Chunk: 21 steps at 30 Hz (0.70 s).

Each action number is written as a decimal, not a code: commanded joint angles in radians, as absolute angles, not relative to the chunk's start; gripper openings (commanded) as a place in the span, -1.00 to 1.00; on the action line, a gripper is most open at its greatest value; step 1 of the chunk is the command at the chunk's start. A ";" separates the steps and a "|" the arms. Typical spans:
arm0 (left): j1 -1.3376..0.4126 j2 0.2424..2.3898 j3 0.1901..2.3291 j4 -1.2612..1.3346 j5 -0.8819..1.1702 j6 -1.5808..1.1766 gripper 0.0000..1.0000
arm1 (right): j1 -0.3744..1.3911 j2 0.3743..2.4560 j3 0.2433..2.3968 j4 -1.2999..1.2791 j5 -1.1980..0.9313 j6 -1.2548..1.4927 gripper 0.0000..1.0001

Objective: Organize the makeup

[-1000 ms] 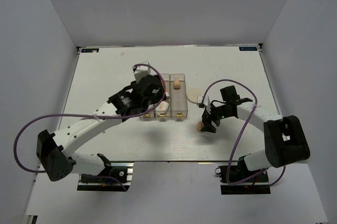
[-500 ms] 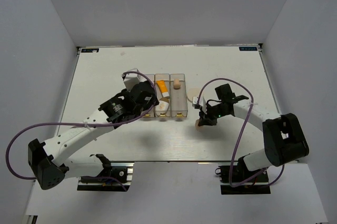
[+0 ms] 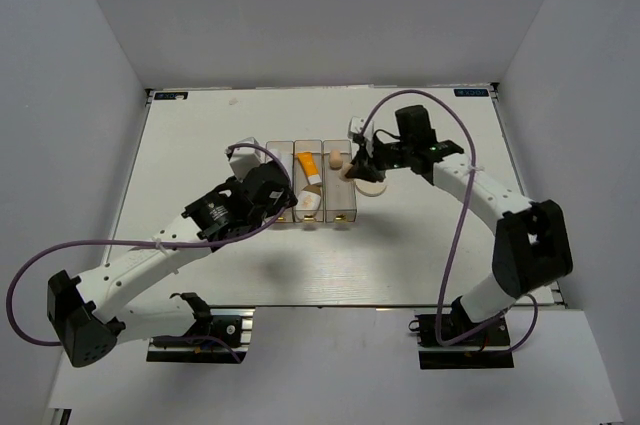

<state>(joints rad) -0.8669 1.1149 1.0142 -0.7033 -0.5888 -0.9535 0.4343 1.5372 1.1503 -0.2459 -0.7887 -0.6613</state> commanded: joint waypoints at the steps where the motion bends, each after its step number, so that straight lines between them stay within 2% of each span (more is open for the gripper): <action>1: -0.867 1.069 1.012 -0.703 -0.609 -0.976 0.52 | 0.465 1.620 1.186 -0.170 -0.753 -0.539 -0.49; 5: -0.867 1.043 1.003 -0.716 -0.620 -0.994 0.52 | 0.476 1.709 1.233 -0.196 -0.749 -0.499 -0.03; 7: -0.867 1.026 0.996 -0.727 -0.626 -1.009 0.52 | 0.469 1.707 1.236 -0.187 -0.753 -0.488 0.27; 13: -0.867 1.014 0.974 -0.712 -0.617 -1.017 0.52 | 0.462 1.661 1.243 -0.179 -0.739 -0.465 0.37; 16: -0.867 1.026 0.985 -0.718 -0.615 -1.017 0.52 | 0.445 1.641 1.236 -0.150 -0.622 -0.396 0.31; 19: -0.867 1.023 0.988 -0.729 -0.620 -1.022 0.52 | 0.408 1.641 1.229 -0.115 -0.499 -0.273 -0.10; 21: -0.867 1.006 0.976 -0.726 -0.621 -1.028 0.52 | 0.371 1.641 1.216 -0.115 -0.428 -0.224 -0.55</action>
